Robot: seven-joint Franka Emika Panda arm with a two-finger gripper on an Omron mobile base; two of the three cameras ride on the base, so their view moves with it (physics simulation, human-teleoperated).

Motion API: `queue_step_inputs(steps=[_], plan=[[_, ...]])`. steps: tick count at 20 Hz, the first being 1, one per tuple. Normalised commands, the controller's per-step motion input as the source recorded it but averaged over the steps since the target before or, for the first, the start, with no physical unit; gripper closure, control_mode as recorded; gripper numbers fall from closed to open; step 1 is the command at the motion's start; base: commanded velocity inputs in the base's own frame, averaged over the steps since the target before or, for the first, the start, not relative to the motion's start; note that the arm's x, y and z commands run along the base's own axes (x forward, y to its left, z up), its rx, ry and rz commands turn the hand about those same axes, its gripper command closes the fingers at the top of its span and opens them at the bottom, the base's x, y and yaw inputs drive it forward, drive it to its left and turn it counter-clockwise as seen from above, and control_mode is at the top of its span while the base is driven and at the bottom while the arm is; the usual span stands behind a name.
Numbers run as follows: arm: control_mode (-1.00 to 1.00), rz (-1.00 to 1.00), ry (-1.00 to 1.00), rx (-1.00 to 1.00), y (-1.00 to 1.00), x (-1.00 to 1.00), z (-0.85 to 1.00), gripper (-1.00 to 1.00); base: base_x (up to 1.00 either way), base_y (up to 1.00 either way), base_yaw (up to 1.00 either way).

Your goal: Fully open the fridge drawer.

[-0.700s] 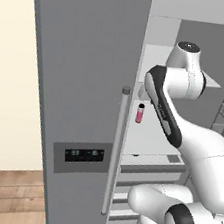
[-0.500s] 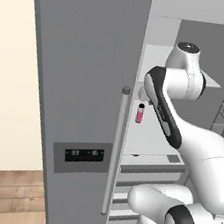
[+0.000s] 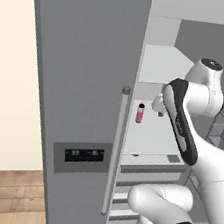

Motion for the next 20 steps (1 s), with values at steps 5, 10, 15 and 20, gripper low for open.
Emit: queue_step_inputs(steps=[5,10,15,20], plan=[[-1.0,-0.05,0.01,0.04,-0.16,-0.05,-0.1,-1.0,0.0,0.0,0.0],[1.0,0.0,0.0,0.0,0.0,-0.12,-0.02,-1.0,-0.28,-0.05,0.0],[1.0,0.0,0.0,0.0,0.0,0.0,0.0,-1.0,-0.48,-0.07,0.0],[1.0,0.0,0.0,0.0,0.0,0.0,0.0,-1.0,-0.42,-0.04,0.0]])
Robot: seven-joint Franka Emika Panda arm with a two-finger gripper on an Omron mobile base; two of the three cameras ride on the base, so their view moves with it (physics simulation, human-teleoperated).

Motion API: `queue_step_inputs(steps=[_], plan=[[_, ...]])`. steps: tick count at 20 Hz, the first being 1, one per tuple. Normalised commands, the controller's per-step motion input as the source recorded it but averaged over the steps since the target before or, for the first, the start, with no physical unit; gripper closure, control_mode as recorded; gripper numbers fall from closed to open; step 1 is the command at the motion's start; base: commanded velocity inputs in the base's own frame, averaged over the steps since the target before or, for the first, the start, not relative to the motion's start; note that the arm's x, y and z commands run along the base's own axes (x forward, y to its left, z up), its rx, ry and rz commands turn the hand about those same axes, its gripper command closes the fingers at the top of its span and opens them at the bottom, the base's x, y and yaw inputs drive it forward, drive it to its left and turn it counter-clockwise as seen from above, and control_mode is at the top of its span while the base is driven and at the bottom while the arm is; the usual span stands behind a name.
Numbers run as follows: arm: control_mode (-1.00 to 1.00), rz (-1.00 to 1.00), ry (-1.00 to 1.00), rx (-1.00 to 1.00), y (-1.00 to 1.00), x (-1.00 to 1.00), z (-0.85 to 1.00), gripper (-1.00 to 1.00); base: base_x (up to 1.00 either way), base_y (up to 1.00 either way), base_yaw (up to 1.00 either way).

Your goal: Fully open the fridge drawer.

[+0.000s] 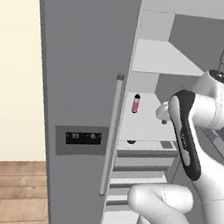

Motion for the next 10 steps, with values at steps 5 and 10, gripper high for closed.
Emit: queue_step_inputs(steps=[5,10], plan=[[1.0,0.0,0.0,0.0,0.0,0.0,0.0,-1.0,-0.26,-0.03,0.0],[-1.0,0.0,0.0,0.0,0.0,0.0,0.0,-1.0,0.0,0.0,0.0]])
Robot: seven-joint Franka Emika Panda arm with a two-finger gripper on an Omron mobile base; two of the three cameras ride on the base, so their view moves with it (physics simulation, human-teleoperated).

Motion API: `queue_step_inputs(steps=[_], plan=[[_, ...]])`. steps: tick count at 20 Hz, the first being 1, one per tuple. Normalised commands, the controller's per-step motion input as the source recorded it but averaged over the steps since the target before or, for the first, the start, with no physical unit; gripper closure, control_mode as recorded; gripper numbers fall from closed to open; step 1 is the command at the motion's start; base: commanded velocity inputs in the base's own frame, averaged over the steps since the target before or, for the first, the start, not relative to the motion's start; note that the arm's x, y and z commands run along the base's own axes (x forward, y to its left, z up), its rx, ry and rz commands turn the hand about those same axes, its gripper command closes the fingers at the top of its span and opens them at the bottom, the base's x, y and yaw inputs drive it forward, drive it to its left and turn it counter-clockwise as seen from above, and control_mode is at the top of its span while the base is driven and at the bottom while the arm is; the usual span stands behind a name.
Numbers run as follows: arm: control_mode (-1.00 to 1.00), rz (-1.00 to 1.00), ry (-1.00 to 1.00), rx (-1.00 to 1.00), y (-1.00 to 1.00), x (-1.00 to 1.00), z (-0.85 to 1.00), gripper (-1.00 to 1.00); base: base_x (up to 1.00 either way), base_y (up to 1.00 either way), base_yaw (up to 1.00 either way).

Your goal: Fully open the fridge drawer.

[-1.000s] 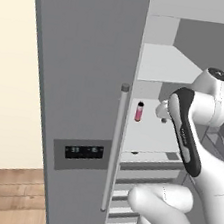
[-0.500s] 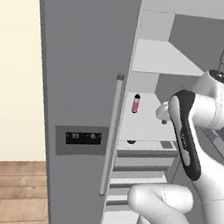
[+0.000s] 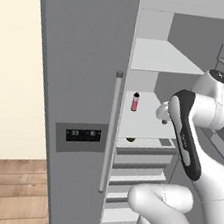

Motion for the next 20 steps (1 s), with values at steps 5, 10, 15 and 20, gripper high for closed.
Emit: queue_step_inputs(steps=[5,10,15,20], plan=[[-1.0,0.0,0.0,0.0,-0.02,0.0,-0.09,-1.0,0.0,0.0,0.0],[-1.0,0.0,0.0,0.0,-0.11,0.02,-0.3,-1.0,0.0,0.0,0.0],[-1.0,0.0,0.0,0.0,-0.02,0.04,-0.34,-1.0,0.0,0.0,0.0],[-1.0,0.0,0.0,0.0,0.0,0.09,-0.41,-1.0,0.0,0.0,0.0]])
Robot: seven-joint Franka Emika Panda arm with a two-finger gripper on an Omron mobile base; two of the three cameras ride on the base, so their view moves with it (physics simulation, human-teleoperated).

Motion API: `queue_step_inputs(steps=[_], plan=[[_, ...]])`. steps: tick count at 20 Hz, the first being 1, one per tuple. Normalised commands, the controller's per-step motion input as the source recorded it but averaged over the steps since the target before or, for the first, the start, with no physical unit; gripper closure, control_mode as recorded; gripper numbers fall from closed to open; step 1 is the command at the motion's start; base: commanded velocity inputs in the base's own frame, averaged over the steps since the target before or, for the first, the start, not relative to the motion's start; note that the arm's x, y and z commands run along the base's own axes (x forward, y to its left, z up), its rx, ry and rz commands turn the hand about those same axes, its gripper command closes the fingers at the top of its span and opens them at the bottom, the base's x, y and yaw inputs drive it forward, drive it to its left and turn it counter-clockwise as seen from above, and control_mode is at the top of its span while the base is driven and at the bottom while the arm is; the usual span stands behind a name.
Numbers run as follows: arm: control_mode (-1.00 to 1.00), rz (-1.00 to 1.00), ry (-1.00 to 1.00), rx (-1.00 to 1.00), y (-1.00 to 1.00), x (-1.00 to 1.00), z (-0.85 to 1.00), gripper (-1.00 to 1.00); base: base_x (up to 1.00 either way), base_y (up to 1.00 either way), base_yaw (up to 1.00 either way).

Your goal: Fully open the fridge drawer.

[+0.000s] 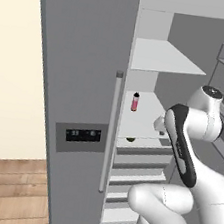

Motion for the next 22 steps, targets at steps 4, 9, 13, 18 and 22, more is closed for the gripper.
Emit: queue_step_inputs(steps=[4,9,13,18,22], plan=[[-1.0,0.0,0.0,-0.01,0.0,0.26,-0.17,-1.0,0.0,0.0,0.0],[-1.0,0.0,0.0,0.0,-0.12,0.3,-0.1,-1.0,0.0,0.0,0.0],[-1.0,0.0,0.0,0.0,-0.31,0.43,-0.19,-1.0,0.0,0.0,0.0],[-1.0,0.0,0.0,0.0,-0.44,0.4,-0.3,-1.0,0.0,0.0,0.0],[-1.0,0.0,0.0,-0.02,-0.59,0.12,-0.41,-1.0,0.0,0.0,0.0]])
